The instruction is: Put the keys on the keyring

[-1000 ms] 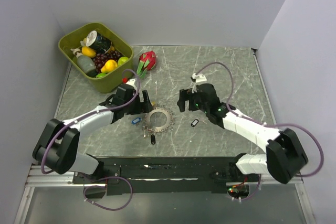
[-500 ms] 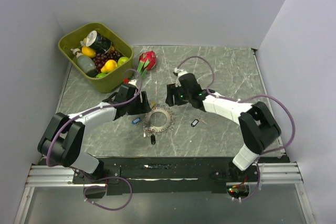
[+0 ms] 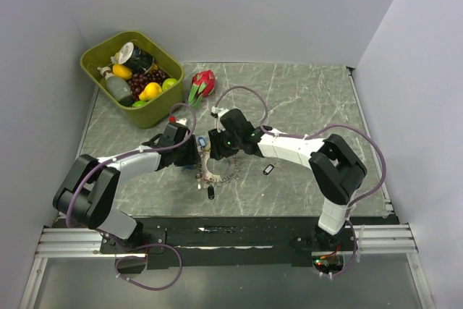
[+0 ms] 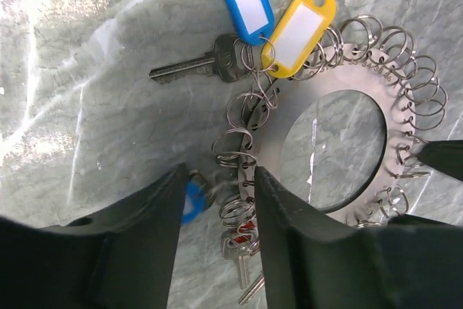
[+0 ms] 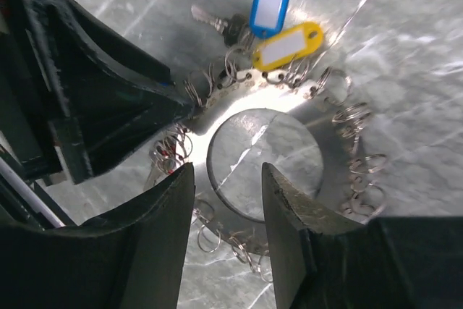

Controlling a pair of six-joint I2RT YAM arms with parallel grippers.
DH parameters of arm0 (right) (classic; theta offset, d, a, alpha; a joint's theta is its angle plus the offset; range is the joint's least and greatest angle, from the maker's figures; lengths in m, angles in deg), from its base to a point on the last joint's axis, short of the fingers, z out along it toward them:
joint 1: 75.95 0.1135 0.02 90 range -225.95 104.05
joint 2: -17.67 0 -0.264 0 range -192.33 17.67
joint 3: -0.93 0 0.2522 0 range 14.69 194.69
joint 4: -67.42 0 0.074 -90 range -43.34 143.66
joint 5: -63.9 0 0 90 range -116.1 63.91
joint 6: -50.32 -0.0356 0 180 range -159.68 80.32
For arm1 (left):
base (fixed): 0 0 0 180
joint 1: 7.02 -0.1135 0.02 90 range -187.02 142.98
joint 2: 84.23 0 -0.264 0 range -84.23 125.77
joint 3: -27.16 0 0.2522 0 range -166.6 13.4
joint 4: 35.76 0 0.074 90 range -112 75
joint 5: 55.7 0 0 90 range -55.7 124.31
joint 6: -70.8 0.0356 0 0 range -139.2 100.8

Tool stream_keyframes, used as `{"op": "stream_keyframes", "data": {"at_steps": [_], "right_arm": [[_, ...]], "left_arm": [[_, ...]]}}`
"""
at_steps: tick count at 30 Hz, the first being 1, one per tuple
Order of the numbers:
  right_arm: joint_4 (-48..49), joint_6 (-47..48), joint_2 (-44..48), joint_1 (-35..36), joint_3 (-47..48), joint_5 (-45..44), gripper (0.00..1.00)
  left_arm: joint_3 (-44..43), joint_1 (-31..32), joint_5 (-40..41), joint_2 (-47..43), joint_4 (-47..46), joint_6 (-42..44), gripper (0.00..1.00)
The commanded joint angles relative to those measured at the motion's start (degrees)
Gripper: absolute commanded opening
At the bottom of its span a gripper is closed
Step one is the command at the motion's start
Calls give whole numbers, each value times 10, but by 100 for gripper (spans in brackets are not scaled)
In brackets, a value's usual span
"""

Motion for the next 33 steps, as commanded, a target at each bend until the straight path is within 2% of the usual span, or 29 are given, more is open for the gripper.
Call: {"op": "stream_keyframes", "data": {"at_steps": [1,3,7,12,14,15,16,18,19,21,25,33], "right_arm": [[-19,-4,-22,2,23,41,49],[-32,0,-21,5,24,45,48],[-25,5,-4,6,5,74,48],[-44,17,1,12,8,101,48],[-39,14,4,12,3,100,48],[-38,14,6,12,3,100,49],[-37,13,6,12,3,100,49],[-38,13,6,12,4,101,49],[-38,11,7,12,4,101,49],[-35,10,9,12,3,110,49],[-28,25,12,12,0,141,49],[-30,19,44,12,-38,129,49]], "left_arm": [[9,2,-4,2,-29,-3,41],[13,3,-5,-3,-37,-6,38],[18,3,-9,0,-49,-7,22],[22,3,-4,0,-60,0,16],[23,3,-1,-20,-58,6,21],[22,4,14,-27,-49,6,28],[19,4,21,-35,-42,7,47],[16,7,43,-58,-21,3,69],[18,7,47,-68,-18,1,72],[29,13,54,-101,-11,-1,75],[61,20,33,-171,-31,0,73],[132,48,-44,-213,-92,-38,66]]}}
